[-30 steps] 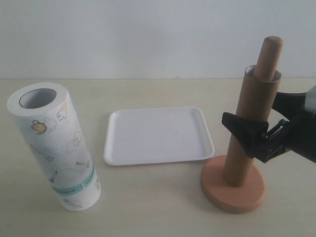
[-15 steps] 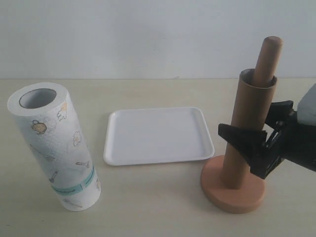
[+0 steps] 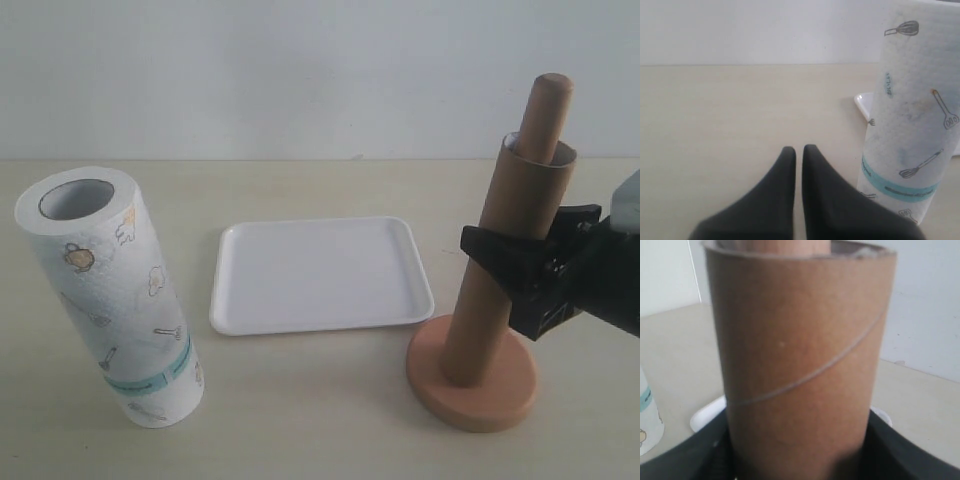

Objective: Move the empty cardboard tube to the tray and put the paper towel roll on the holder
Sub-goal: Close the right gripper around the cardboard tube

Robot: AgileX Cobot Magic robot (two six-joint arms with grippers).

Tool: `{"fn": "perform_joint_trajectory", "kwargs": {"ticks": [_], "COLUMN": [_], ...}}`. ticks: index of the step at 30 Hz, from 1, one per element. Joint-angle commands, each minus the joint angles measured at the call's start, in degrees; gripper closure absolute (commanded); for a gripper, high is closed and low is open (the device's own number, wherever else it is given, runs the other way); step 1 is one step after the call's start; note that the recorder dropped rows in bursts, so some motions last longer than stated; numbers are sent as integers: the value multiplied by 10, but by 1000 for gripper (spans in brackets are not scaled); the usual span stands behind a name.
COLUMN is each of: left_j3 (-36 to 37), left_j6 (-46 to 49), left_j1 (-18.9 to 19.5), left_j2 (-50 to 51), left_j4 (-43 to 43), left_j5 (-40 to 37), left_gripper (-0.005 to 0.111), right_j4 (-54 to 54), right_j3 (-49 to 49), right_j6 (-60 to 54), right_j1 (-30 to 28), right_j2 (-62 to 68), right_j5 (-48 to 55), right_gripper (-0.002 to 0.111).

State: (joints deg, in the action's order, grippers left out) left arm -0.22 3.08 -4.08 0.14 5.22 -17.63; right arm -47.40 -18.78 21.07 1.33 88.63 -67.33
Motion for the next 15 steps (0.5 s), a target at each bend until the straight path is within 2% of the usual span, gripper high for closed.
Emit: {"fn": "perform_joint_trajectory", "kwargs": {"ticks": [1, 6, 15], "left_j3": [2, 2, 2], "left_j6": [-5, -5, -5], "left_j1": [1, 1, 1], "left_j2": [-1, -1, -1], "left_j4": [4, 4, 4], "left_j5": [1, 1, 1], "left_gripper": [102, 102, 102], "right_j4": [4, 4, 29], "right_j3": [-1, -1, -1], "right_j6": [-23, -19, -19], "right_j1": [-2, -2, -2], "right_j2": [1, 1, 1], "right_j5": [-1, -1, -3], "right_gripper": [67, 108, 108]}}
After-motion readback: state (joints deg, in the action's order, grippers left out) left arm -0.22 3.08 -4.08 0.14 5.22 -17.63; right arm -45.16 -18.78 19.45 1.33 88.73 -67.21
